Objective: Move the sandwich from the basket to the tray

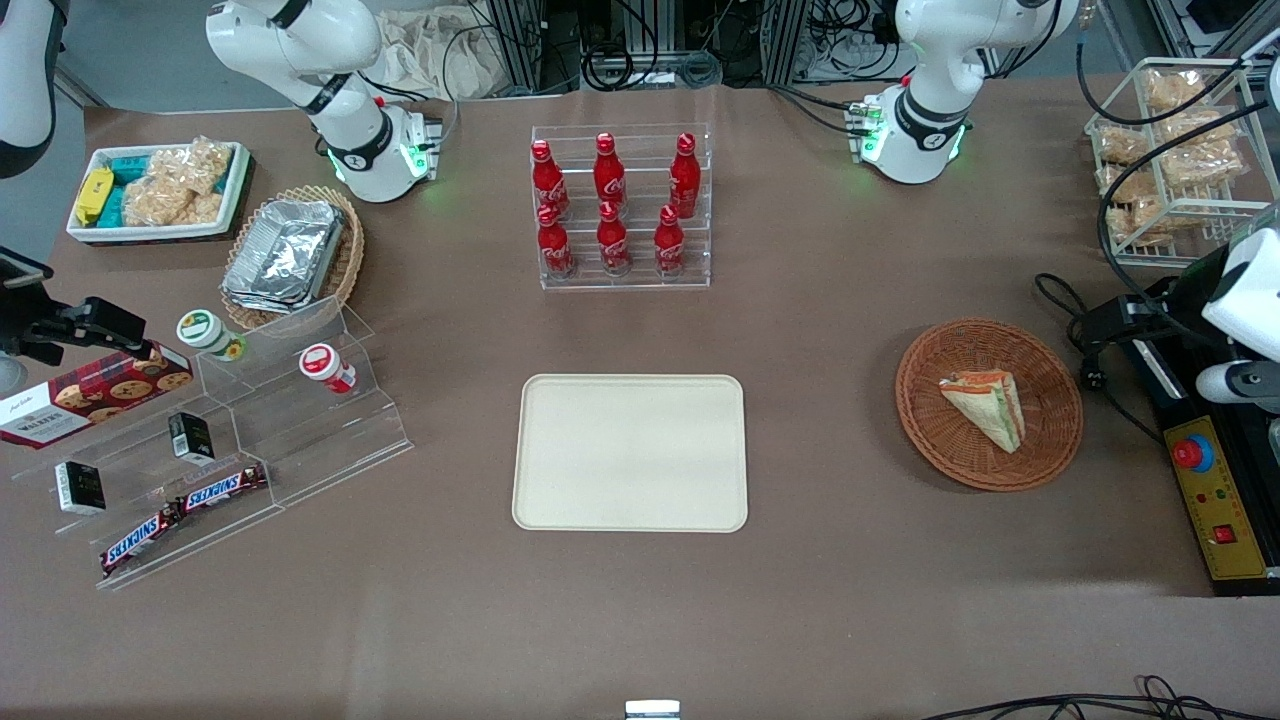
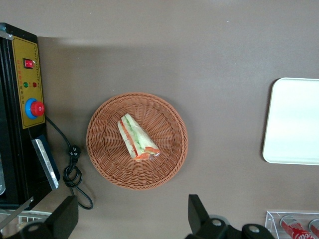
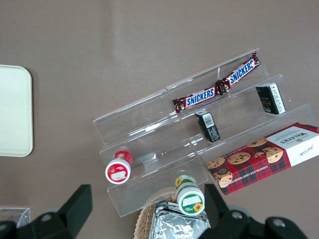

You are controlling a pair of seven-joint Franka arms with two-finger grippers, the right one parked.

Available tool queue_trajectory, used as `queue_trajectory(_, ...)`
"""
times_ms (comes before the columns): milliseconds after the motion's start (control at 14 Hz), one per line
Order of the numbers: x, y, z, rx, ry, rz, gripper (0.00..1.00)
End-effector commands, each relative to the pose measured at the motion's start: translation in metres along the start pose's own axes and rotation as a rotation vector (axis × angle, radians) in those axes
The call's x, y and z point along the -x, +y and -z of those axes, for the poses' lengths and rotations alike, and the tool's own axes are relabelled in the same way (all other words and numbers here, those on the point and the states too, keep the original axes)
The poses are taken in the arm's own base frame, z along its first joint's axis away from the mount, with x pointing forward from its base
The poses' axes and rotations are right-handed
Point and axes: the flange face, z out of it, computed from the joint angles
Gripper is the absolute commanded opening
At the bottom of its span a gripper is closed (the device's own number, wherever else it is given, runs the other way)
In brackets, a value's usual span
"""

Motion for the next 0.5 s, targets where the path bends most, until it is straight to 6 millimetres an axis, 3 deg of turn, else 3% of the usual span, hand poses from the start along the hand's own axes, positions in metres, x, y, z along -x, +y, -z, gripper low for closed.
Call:
queue_trajectory(0,0.0047,-0.0012,-0.0026,0.008,-0.02,0.006,0.99)
queue_trajectory(429,0.0054,-0.0038,-0.0022,0.008,-0.023,-0.001,0.99)
